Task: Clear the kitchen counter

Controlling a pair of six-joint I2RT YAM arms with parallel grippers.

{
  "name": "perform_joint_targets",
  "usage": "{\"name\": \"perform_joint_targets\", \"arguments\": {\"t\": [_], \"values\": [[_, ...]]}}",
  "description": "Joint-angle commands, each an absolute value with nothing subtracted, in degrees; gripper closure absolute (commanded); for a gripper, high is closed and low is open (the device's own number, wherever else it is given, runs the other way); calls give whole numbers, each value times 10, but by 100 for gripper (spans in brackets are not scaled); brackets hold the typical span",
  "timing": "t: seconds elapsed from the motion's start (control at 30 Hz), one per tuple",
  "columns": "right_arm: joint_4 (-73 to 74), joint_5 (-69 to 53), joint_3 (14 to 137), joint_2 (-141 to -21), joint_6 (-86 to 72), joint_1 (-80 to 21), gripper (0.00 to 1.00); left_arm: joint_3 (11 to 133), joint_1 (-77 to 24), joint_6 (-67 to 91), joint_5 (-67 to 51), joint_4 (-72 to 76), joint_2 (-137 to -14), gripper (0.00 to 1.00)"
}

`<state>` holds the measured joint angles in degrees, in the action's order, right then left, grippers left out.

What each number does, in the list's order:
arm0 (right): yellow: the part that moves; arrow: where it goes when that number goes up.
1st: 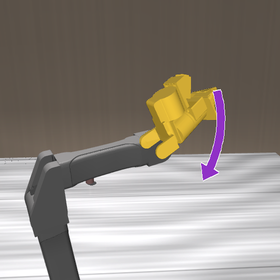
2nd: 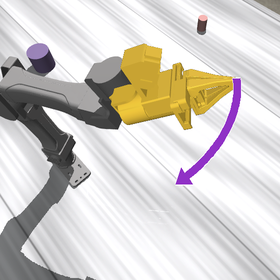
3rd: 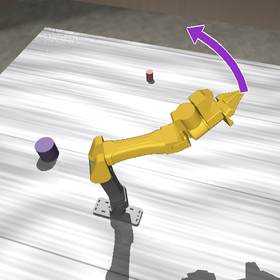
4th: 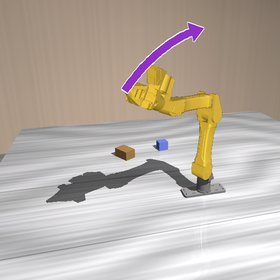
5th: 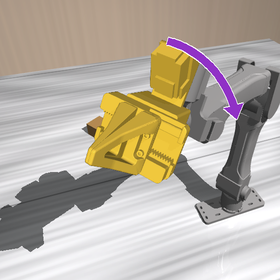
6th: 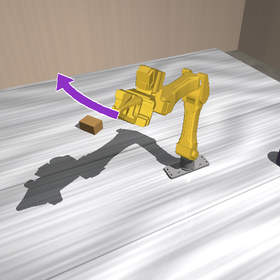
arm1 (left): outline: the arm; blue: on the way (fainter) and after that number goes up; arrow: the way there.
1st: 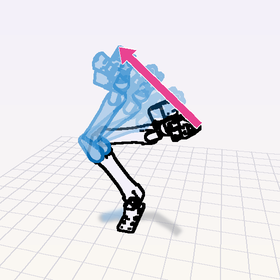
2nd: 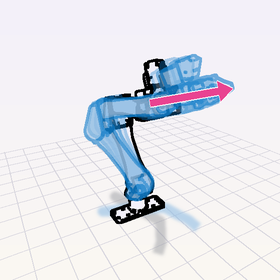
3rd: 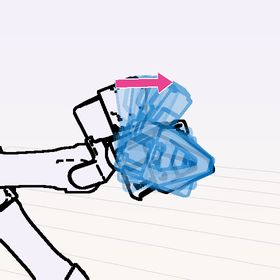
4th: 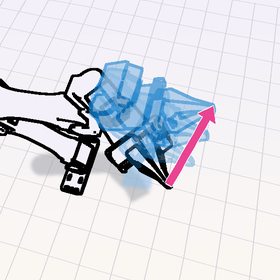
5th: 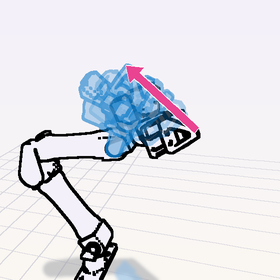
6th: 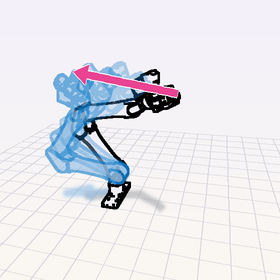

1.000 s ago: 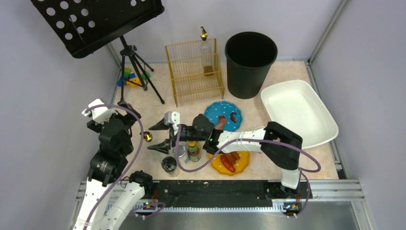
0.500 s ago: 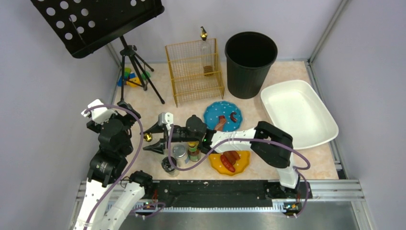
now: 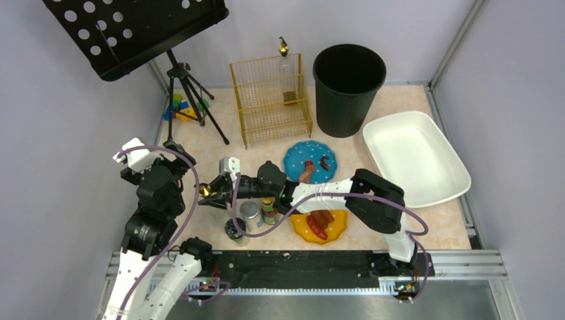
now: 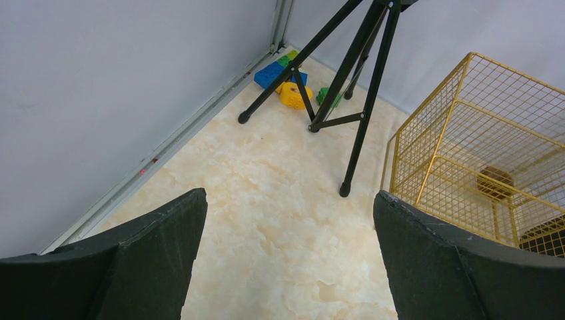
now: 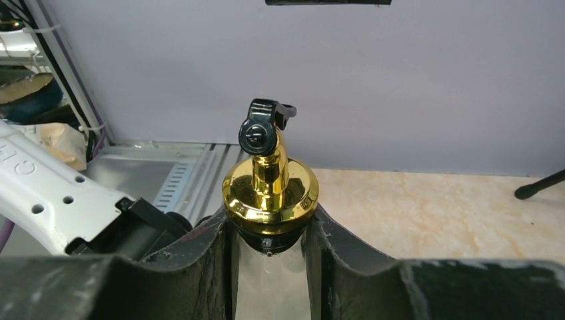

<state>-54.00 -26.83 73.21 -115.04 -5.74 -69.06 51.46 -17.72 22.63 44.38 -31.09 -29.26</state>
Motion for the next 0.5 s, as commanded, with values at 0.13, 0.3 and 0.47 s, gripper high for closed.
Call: {"name": "perform_joint_targets", "arguments": {"t": [0.13, 0.3, 0.47], "values": [[-609, -253, 749, -1146, -53, -701, 100, 513, -174, 233, 450, -296, -287, 1], [-625, -212, 738, -1128, -29, -700, 100, 512, -174, 236, 469, -297, -272, 1], [-627, -192, 745, -1118, 15, -699, 100, 510, -173, 236, 490, -296, -248, 1]]}}
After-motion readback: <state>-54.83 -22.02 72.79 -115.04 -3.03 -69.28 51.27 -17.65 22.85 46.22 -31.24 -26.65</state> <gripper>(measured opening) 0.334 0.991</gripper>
